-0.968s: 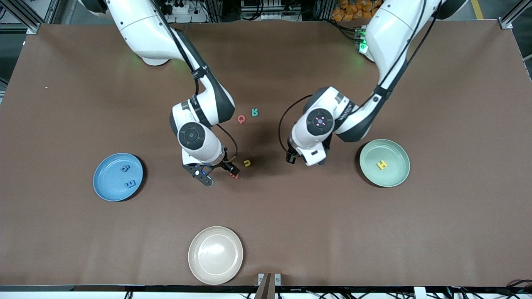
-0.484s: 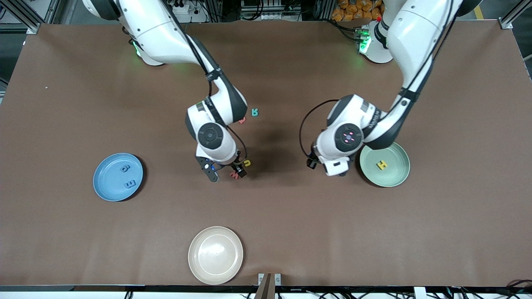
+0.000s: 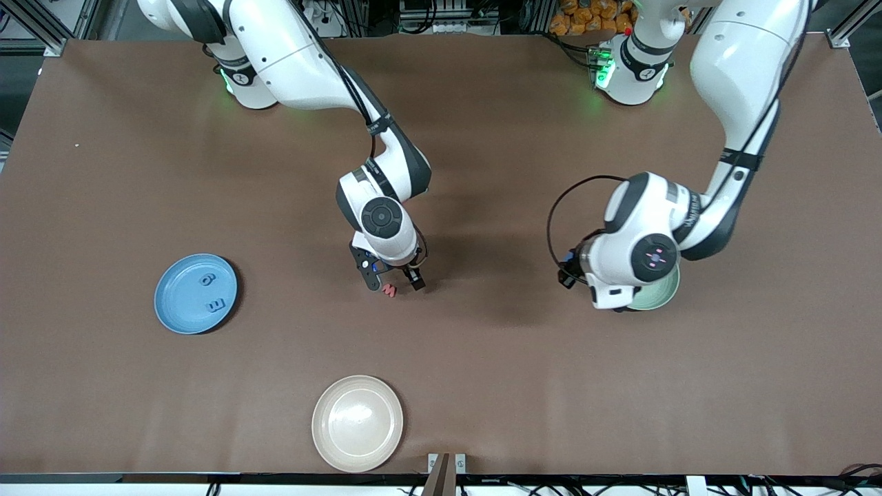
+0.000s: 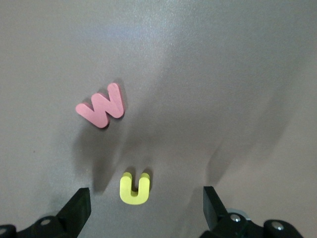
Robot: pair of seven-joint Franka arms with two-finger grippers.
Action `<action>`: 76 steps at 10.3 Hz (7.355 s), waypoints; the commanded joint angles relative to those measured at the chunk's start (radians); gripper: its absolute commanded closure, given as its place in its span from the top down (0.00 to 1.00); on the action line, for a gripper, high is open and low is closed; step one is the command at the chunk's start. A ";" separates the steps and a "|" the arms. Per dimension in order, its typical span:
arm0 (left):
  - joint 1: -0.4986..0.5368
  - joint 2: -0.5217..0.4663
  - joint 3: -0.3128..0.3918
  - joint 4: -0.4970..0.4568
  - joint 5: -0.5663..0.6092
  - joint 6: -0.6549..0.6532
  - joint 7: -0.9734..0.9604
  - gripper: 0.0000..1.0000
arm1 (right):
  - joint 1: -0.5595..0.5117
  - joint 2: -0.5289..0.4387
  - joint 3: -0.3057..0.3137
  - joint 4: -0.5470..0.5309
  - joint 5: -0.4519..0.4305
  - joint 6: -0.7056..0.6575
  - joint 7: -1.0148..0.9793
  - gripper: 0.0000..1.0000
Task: Sort upper and lower case letters into plates
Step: 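Carry W to the green plate while the right gripper reaches yellow u, then release W on the green plate while the right gripper grasps yellow u, then drop u on the blue plate while the left gripper reaches teal R, then lower the left gripper onto teal R while the right gripper lifts away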
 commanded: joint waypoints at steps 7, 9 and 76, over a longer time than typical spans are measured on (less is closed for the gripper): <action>0.173 -0.008 -0.011 -0.037 0.026 -0.049 0.300 0.00 | 0.008 0.025 -0.016 0.020 0.004 0.061 0.083 1.00; 0.216 0.013 -0.011 -0.045 0.026 -0.049 0.386 0.00 | 0.010 0.025 -0.016 0.007 0.004 0.060 0.083 1.00; -0.535 0.185 -0.175 -0.169 0.581 0.560 -0.308 0.70 | -0.317 -0.185 -0.008 -0.013 0.001 -0.270 -0.992 1.00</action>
